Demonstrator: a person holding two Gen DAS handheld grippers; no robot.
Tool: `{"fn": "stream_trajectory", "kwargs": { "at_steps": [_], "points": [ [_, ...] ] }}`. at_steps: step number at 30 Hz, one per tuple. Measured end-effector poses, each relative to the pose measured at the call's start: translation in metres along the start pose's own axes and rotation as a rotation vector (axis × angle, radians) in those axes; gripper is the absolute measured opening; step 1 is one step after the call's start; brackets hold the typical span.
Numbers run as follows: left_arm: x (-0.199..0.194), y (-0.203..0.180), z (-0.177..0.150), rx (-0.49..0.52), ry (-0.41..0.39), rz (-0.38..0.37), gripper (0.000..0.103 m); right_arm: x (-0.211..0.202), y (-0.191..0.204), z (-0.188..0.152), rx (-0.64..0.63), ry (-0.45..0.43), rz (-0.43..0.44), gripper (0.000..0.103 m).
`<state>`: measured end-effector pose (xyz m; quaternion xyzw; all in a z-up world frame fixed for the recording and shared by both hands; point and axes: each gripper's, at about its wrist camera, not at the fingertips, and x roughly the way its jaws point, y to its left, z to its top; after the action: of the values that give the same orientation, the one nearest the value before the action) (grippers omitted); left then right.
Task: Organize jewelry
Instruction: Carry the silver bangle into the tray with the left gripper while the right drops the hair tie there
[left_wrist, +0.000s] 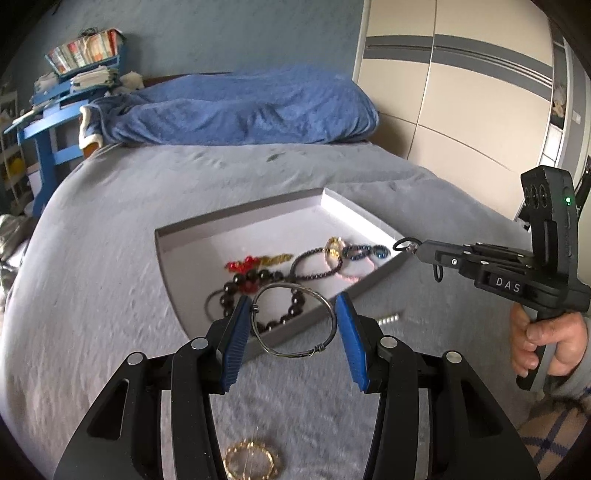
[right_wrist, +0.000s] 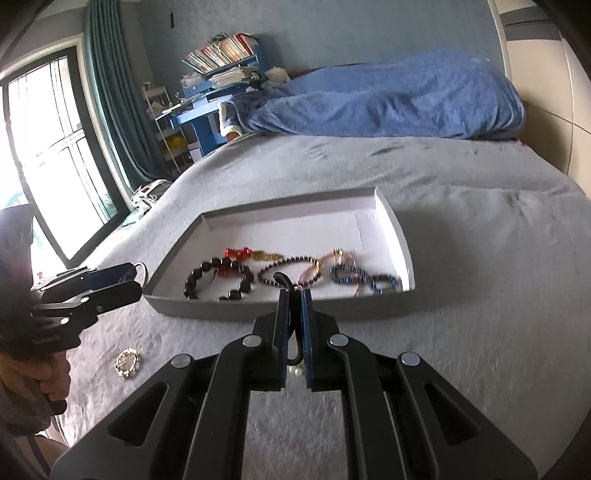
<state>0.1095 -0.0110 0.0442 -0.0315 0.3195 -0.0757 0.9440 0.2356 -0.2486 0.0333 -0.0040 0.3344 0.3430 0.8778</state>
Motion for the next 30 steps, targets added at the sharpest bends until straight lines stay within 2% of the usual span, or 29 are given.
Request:
{"fn": "stream_trajectory", "kwargs": {
  "at_steps": [7,18,28,30],
  "points": [
    [0.019,0.007,0.016,-0.020,0.009,0.012,0.048,0.015,-0.003,0.016,-0.017,0.017,-0.016,0.006],
    [0.064,0.019,0.023,-0.057,0.070,0.036,0.048,0.071,0.002,0.038,-0.064,0.107,-0.062,0.006],
    [0.095,0.024,0.019,-0.077,0.131,0.069,0.049,0.114,0.007,0.032,-0.092,0.189,-0.091,0.006],
    [0.097,0.025,0.017,-0.086,0.135,0.074,0.053,0.115,0.006,0.031,-0.094,0.195,-0.093,0.009]
  ]
}}
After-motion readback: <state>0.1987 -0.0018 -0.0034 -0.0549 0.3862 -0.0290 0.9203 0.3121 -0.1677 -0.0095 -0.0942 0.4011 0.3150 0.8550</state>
